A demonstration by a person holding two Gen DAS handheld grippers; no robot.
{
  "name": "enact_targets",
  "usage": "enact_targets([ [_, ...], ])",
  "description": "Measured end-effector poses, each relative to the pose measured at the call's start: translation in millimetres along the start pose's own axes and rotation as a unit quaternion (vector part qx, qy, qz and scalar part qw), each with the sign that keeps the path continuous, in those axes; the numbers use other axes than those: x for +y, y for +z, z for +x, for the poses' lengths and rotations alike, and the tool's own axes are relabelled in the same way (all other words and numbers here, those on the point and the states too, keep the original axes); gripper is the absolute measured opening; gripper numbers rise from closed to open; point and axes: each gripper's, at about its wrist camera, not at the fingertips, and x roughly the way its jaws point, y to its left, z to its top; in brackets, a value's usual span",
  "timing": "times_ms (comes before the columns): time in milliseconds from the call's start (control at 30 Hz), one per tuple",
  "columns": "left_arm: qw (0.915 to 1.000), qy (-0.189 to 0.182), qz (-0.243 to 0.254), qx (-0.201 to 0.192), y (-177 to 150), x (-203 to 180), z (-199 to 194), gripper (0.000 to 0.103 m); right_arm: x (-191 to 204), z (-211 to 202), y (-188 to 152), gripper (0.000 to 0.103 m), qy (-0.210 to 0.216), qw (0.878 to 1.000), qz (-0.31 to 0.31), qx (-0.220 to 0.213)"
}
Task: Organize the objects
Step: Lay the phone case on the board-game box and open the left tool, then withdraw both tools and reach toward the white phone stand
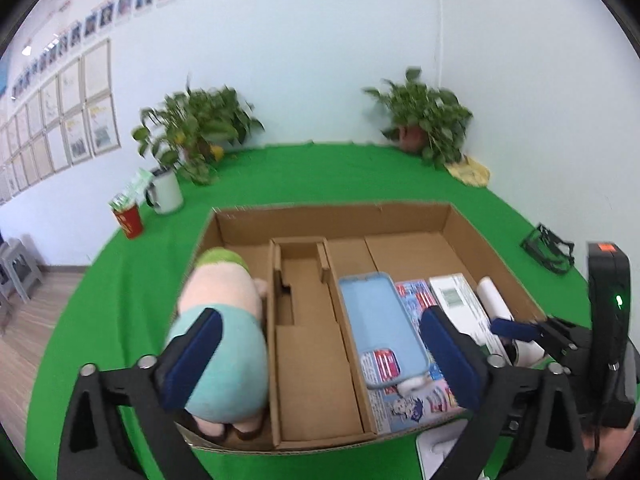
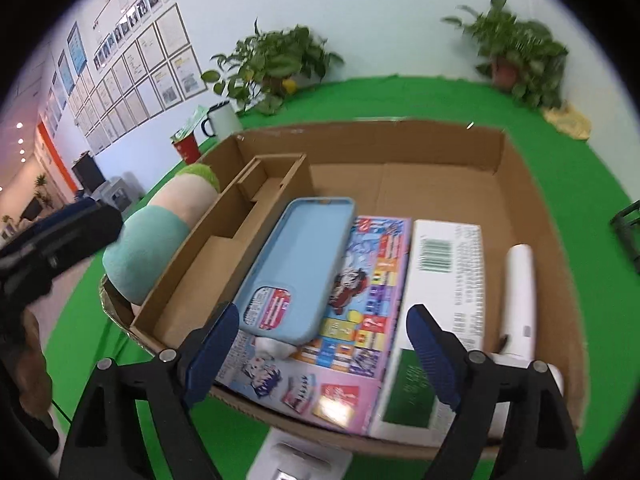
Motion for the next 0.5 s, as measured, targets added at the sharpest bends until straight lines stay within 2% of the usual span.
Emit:
enact_targets([
  [100, 0.9966, 0.013, 0.004, -0.082, -4.1, -1.6, -35.3, 0.103, 3.1, -26.6, -13.3, 0.087, -0.046, 0.998, -0.011, -0.036],
  [167, 0.9949, 0.010, 0.002, -0.101, -8.2, -3.9, -49.5, 0.103, 6.4, -47.5, -23.1, 0.087, -0.057, 0.996, -0.010, -0.060],
  [267, 0.9947, -0.006, -0.009, -0.102, -16.0, -6.8, -63.3, 0.103, 16.9, -71.0, -35.4, 0.087, -0.074, 0.993, -0.027, -0.091],
  [500, 0.9947, -0.037, 0.000, -0.096, -52.1, -15.5, -88.0, 0.103, 25.4, -85.4, -72.7, 0.088, -0.067, 0.994, -0.028, -0.086],
])
